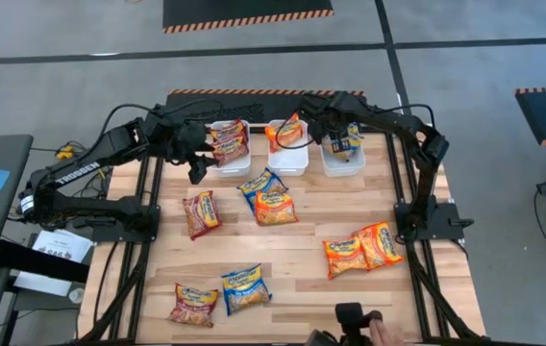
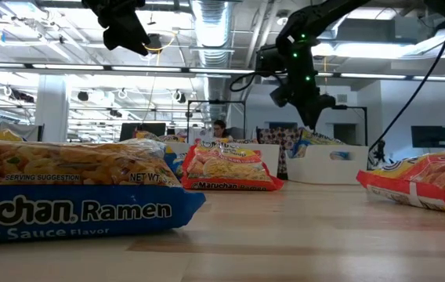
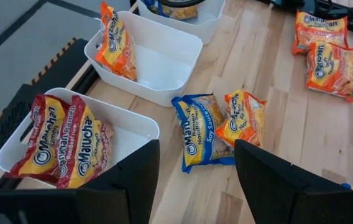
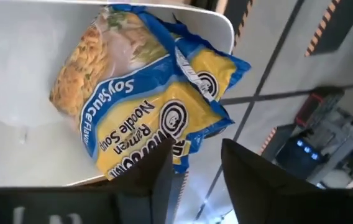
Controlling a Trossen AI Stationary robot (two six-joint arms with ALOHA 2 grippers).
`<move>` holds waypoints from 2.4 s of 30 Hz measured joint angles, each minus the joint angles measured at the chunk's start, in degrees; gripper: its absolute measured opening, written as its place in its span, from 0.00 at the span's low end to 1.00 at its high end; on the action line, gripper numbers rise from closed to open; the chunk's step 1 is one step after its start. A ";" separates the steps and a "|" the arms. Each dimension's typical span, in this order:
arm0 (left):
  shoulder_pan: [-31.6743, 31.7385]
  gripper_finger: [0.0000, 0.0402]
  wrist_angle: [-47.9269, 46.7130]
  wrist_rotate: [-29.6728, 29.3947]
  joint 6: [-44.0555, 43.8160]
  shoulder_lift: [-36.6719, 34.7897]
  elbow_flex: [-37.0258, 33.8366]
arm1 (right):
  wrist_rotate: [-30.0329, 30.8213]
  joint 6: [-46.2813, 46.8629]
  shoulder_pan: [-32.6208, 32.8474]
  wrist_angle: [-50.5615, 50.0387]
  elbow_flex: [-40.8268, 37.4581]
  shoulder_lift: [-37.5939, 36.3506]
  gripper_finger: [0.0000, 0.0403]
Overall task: Sort Maruchan noodles
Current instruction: Put the orange noodle pack into the middle white bin
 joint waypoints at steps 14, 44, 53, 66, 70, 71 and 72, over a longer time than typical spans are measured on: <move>0.00 0.48 0.02 -0.02 -2.92 0.00 0.00 | -33.93 40.15 -0.22 -8.37 1.37 0.04 0.39; -0.50 0.48 -3.39 5.13 -9.93 0.00 0.00 | -48.21 59.04 9.86 -16.54 6.64 -13.85 0.30; -4.29 0.48 -3.45 5.82 -9.37 3.84 -0.02 | -47.78 66.97 25.26 -16.65 6.62 -17.05 0.30; -7.10 0.48 -1.53 6.40 -8.26 12.81 -0.02 | -40.12 77.68 37.54 -14.17 6.54 -17.16 0.30; -7.13 0.48 0.60 9.05 -8.15 15.38 -0.02 | -40.11 78.35 38.69 -12.51 6.54 -17.16 0.30; -7.13 0.48 1.28 9.61 -7.92 16.00 -0.02 | -40.12 78.35 38.94 -12.11 6.54 -17.16 0.30; -7.10 0.48 2.07 10.07 -7.53 16.73 -0.02 | -40.16 78.34 39.21 -11.71 6.54 -17.16 0.30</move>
